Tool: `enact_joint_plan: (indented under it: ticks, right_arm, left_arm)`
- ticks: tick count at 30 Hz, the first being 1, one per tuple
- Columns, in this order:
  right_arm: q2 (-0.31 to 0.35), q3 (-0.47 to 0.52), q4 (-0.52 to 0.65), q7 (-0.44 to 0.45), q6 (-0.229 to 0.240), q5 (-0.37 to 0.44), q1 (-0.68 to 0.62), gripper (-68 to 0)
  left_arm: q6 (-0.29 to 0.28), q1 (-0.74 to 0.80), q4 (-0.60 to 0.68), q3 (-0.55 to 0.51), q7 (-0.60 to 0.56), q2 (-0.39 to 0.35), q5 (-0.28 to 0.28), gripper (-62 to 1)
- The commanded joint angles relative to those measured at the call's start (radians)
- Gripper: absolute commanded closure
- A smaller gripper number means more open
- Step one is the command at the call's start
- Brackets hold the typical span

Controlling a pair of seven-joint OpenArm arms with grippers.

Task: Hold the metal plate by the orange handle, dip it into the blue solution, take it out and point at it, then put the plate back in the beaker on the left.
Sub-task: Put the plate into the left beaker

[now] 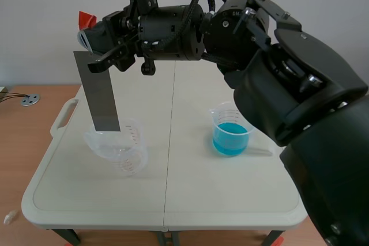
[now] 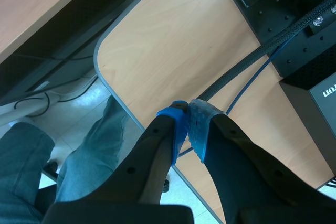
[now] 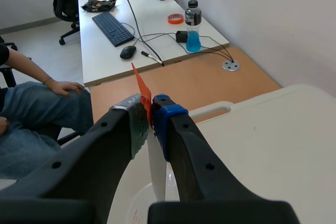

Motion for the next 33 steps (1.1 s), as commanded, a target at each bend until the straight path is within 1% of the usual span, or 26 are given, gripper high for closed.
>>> enact_joint_plan:
  ticks: [1, 4, 6, 25, 33]
  right_arm:
    - [-0.006, 0.000, 0.000, 0.022, 0.004, 0.015, 0.023, -1.3]
    - [-0.006, 0.000, -0.018, 0.022, 0.005, 0.015, 0.023, -1.3]
    - [-0.006, 0.000, -0.031, 0.022, 0.015, 0.015, 0.023, -1.3]
    - [-0.006, -0.011, -0.159, 0.023, 0.015, 0.014, 0.023, -1.3]
    - [-0.006, -0.033, -0.230, 0.064, 0.015, 0.013, 0.020, -1.3]
  left_arm:
    - [-0.002, 0.008, 0.010, 0.001, -0.011, 0.008, 0.001, -1.8]
    - [-0.002, 0.008, 0.010, 0.001, -0.011, 0.008, 0.001, -1.8]
    - [-0.002, 0.008, 0.010, 0.001, -0.011, 0.008, 0.001, -1.8]
    - [-0.002, 0.008, 0.010, 0.001, -0.011, 0.008, 0.001, -1.8]
    - [-0.002, 0.008, 0.010, 0.001, -0.011, 0.008, 0.001, -1.8]
